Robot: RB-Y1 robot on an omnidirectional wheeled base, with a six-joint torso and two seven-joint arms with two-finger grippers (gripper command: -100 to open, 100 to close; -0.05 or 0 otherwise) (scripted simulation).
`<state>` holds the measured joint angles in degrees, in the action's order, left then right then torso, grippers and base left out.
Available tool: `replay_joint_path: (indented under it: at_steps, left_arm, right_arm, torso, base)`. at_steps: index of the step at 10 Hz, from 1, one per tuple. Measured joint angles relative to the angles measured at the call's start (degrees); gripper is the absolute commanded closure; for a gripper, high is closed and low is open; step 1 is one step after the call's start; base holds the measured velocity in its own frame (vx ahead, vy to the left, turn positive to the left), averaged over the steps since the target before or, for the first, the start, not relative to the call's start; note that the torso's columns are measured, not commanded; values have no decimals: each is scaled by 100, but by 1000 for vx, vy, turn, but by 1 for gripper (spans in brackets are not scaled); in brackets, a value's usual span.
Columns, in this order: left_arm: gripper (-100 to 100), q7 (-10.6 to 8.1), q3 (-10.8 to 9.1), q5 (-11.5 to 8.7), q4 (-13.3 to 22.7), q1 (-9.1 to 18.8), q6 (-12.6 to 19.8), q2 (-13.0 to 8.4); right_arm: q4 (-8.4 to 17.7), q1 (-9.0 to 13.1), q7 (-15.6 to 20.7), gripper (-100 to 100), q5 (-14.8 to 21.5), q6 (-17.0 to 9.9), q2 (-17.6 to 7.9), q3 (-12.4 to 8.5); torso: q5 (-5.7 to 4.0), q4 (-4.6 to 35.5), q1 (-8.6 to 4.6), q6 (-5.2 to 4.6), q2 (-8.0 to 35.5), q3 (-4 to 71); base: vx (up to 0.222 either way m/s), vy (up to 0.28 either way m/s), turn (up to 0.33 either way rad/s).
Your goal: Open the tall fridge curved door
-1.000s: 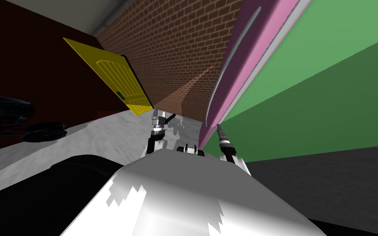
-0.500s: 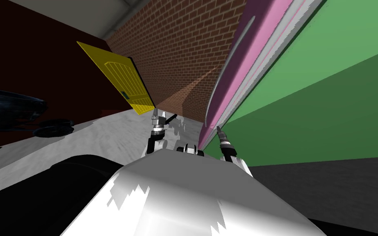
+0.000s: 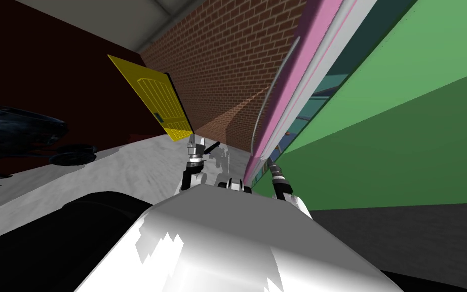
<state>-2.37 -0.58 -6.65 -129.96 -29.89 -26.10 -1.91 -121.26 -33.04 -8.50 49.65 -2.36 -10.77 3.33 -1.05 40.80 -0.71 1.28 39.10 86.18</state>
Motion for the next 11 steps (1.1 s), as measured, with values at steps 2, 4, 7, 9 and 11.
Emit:
replay_joint_path:
  at_steps: [2,4,7,9,11]
  left_arm:
    - [0,0,0,0,0,0,0,0]
    - [0,0,0,0,0,0,0,0]
    - [0,0,0,0,0,0,0,0]
    - [0,0,-1,0,0,-1,0,0]
    - [0,0,0,0,0,0,0,0]
  right_arm:
    - [76,-96,59,-100,465,-97,145,-51]
    - [90,-115,32,-100,811,-271,57,-45]
    - [179,-178,22,-100,1375,-610,3,-125]
    - [221,-209,40,-100,1769,-774,35,-122]
    - [255,-313,59,-100,2214,-949,56,-139]
  torso:
    - [-18,-13,-17,6,-24,10]
    - [-24,-2,-55,4,-18,6]
    - [-44,-19,-82,-3,-51,20]
    - [-55,-9,-108,11,-41,12]
    - [-58,-6,-127,15,-56,20]
  base:
    - [26,46,96]
    - [4,20,86]
    - [22,49,72]
    - [25,11,63]
    - [13,31,42]
